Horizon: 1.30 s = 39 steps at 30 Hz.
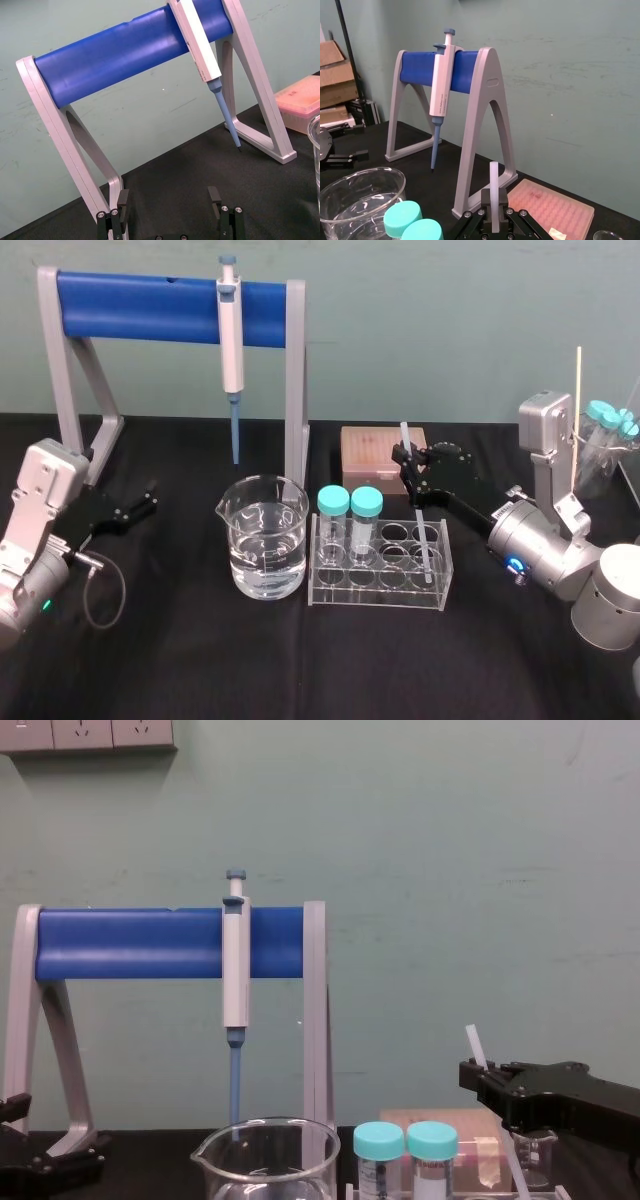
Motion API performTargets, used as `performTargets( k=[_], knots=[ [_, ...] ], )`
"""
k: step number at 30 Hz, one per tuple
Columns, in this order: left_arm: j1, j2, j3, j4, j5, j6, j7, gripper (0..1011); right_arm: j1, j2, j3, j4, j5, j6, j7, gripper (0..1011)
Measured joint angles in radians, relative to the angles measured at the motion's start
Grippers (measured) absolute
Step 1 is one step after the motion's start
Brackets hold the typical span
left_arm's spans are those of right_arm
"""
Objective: Pick up the stirring rod with one hand, then place it down.
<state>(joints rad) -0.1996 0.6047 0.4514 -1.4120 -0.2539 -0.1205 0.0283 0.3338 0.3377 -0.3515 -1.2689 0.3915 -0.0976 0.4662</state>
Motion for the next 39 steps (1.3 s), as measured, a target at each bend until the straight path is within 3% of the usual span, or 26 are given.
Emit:
performTargets(
  k=[13, 18, 26, 28, 39],
  knots=[
    [0.0, 0.0, 0.0, 0.0, 0.0, 0.0, 0.0, 1000, -0.001, 0.0, 0.001, -0.001, 0.003, 0.0, 0.003, 107],
    [0.0, 0.0, 0.0, 0.0, 0.0, 0.0, 0.0, 1000, -0.001, 0.0, 0.002, -0.001, 0.004, 0.0, 0.005, 226],
    [0.0, 0.0, 0.0, 0.0, 0.0, 0.0, 0.0, 1000, -0.001, 0.0, 0.002, -0.001, 0.006, -0.001, 0.006, 520],
    [0.0, 0.0, 0.0, 0.0, 0.0, 0.0, 0.0, 1000, -0.001, 0.0, 0.002, -0.001, 0.006, -0.001, 0.006, 533],
    [0.0, 0.0, 0.0, 0.0, 0.0, 0.0, 0.0, 1000, -0.001, 0.0, 0.002, -0.001, 0.007, -0.002, 0.007, 904]
  ],
)
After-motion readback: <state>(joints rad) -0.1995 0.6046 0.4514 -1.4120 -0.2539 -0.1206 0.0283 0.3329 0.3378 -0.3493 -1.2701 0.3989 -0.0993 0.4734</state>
